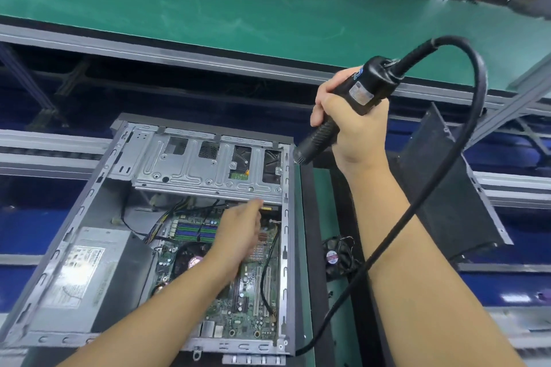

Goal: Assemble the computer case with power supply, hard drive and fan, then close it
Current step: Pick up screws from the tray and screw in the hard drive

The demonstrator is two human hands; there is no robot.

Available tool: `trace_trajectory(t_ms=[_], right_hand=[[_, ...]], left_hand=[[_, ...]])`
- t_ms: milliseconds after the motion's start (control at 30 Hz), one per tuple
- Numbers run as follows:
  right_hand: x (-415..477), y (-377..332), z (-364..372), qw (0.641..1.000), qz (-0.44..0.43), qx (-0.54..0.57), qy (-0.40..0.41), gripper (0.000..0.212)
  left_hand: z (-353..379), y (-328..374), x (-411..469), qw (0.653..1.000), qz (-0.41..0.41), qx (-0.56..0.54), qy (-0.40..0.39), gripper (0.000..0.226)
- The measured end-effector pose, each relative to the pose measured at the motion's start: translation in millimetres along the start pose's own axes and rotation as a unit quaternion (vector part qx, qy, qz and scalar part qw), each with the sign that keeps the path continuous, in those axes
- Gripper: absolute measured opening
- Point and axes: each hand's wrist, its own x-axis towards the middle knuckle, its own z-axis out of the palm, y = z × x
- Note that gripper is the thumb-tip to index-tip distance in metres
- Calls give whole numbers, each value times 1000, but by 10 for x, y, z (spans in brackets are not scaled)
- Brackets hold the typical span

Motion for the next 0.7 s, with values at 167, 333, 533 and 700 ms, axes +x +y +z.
trace_trajectory(t_ms=[167, 333, 533, 700], right_hand=[[-291, -199, -416, 999, -3, 11, 34, 28], [-691, -369, -994, 997, -15, -5, 77, 32], [-1229, -410, -1526, 992, -8, -4, 125, 30], [-1575, -349, -1790, 989, 18, 16, 148, 24]], left_hand=[[448, 231, -65, 960, 199, 193, -37, 46], [1022, 153, -74, 926, 190, 311, -100, 43], [1637, -221, -74, 781, 148, 560, -234, 22], [2024, -827, 48, 596, 108, 723, -333, 14]])
